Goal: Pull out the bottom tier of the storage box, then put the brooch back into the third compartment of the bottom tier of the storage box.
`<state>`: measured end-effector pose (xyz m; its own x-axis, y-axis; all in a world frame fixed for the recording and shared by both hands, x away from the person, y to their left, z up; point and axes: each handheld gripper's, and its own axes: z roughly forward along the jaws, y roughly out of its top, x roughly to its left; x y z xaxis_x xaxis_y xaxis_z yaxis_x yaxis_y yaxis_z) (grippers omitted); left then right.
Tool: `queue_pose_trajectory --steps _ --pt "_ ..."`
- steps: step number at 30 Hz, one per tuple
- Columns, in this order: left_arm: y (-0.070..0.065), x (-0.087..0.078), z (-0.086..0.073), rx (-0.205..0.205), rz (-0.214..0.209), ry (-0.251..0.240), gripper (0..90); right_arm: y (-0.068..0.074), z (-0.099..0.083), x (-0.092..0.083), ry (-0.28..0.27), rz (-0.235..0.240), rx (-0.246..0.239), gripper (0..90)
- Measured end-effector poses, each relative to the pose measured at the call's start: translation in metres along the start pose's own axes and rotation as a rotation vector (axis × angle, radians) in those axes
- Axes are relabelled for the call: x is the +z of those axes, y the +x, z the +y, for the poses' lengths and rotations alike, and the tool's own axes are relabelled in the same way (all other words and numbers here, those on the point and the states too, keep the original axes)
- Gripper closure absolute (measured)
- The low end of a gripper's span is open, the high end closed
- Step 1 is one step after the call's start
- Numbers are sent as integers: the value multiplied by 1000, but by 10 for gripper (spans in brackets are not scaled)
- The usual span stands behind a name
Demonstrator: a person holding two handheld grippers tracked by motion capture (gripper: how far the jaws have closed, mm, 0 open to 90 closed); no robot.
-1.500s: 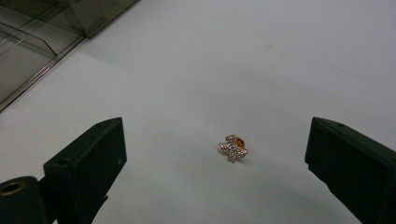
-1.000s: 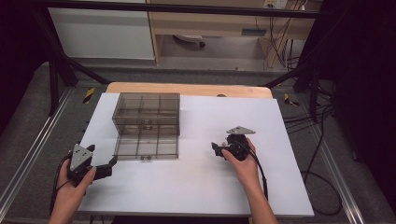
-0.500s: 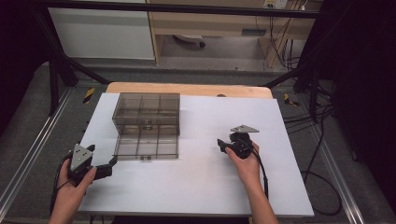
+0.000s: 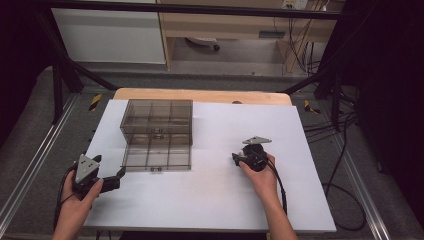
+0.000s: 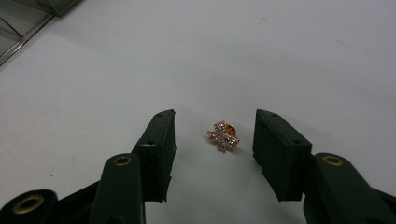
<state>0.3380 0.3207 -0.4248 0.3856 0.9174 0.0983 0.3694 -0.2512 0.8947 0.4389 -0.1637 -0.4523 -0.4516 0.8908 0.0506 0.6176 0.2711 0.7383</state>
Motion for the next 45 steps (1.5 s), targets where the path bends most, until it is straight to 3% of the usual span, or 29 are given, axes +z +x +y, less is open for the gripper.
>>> queue_pose_trajectory --steps 10,24,45 --pt "0 0 0 1 0 0 74 1 -1 2 8 -2 -13 505" --pt "-1 1 1 7 -3 -1 74 4 -1 2 3 -18 -61 618" --pt "1 1 1 -5 13 -2 74 -1 -2 2 -5 -2 -33 664"
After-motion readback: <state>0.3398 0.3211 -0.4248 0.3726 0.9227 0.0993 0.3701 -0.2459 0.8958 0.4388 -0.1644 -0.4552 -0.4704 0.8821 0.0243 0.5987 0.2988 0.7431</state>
